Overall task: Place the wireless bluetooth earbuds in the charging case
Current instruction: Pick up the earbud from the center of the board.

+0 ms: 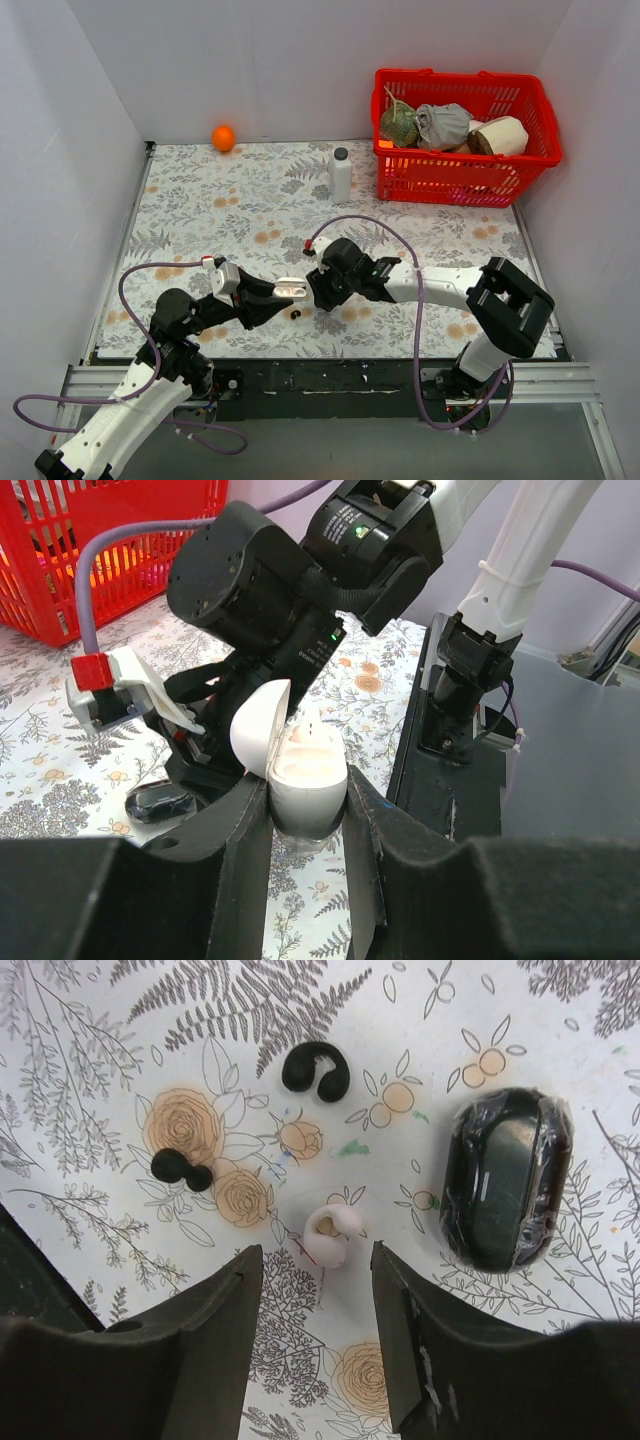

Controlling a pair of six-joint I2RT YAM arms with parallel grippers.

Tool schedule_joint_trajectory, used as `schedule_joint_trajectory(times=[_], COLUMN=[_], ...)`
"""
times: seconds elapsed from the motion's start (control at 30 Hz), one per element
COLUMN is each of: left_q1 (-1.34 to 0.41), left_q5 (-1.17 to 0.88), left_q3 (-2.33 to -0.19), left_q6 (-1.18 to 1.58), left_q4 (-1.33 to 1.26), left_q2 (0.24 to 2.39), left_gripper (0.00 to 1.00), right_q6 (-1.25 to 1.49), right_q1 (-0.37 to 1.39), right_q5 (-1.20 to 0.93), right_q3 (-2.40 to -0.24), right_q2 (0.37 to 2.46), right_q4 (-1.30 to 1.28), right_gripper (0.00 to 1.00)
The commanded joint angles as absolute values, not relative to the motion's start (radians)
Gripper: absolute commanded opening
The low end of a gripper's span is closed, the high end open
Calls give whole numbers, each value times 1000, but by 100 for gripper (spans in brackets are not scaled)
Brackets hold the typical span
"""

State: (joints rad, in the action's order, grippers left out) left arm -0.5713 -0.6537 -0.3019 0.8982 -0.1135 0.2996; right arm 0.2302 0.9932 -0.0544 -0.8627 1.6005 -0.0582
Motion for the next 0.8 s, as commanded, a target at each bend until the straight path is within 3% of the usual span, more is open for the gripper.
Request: schedule_joint_trajectory(times=[0.0, 0.23, 0.77], left_q1=[-571, -572, -572], left_q5=[-650, -655, -652], left_q3=[-298, -298, -296], left_q6=[902, 902, 900], left_q4=[-137, -137, -135], left_q2=[301, 299, 294], left_gripper=[0, 0, 0], right_q6=[227, 239, 241], right_q1=[1000, 1009, 1009], right_q5=[-86, -153, -95], right_q3=[-926, -933, -923], right_q2=[1565, 1620, 1664], right_q4=[-58, -37, -63], right_gripper=[56, 48, 48])
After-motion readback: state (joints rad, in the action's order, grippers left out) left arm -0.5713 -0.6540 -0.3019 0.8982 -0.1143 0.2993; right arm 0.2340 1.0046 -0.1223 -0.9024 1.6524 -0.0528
